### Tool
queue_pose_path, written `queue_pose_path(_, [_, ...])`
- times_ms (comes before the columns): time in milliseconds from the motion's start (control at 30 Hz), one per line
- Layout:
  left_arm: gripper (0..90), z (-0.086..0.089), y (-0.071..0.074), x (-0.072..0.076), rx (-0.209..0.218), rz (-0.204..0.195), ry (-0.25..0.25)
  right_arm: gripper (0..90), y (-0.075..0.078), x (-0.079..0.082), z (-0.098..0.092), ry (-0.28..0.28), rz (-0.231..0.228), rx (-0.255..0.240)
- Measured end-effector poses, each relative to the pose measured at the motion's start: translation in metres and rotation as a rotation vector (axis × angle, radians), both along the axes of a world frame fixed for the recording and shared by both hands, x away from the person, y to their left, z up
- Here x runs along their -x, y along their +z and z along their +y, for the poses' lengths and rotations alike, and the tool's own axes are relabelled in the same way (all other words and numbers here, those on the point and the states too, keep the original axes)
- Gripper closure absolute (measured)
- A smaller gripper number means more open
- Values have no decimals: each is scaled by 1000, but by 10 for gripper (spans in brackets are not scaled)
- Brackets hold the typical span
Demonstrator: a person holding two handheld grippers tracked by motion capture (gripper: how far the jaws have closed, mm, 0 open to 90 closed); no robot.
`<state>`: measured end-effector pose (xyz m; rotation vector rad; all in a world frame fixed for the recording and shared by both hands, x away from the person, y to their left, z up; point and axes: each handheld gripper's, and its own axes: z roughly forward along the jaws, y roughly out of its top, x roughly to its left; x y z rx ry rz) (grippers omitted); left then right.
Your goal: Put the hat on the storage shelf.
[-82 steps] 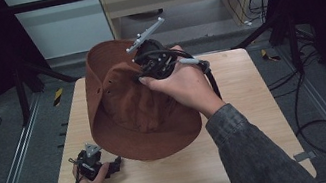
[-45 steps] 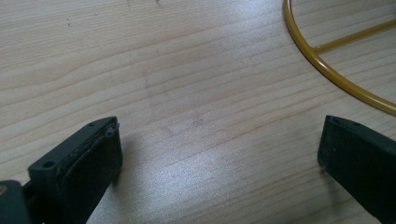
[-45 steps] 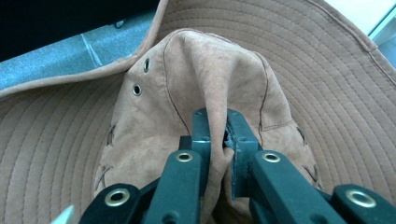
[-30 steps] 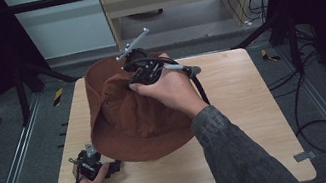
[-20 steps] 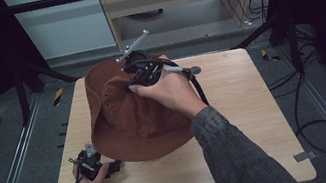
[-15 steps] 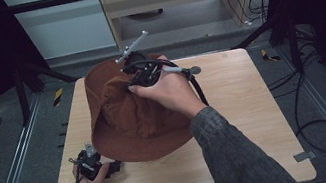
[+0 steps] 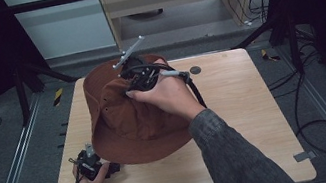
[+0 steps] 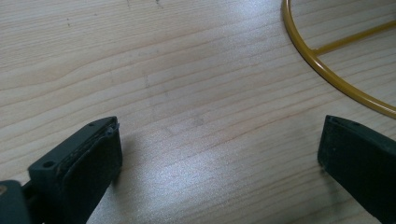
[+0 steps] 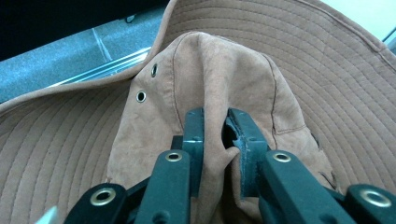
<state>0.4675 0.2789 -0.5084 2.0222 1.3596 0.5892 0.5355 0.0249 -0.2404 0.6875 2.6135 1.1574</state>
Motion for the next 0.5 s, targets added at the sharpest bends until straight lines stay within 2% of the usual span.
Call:
queue_pose_path(367, [0,0,0,0,-1,1,-1,677,0,3,5,15,-17,-5])
queue_pose_path(500, [0,0,0,0,-1,2,-1,612,-1,5,6,30,-24,1])
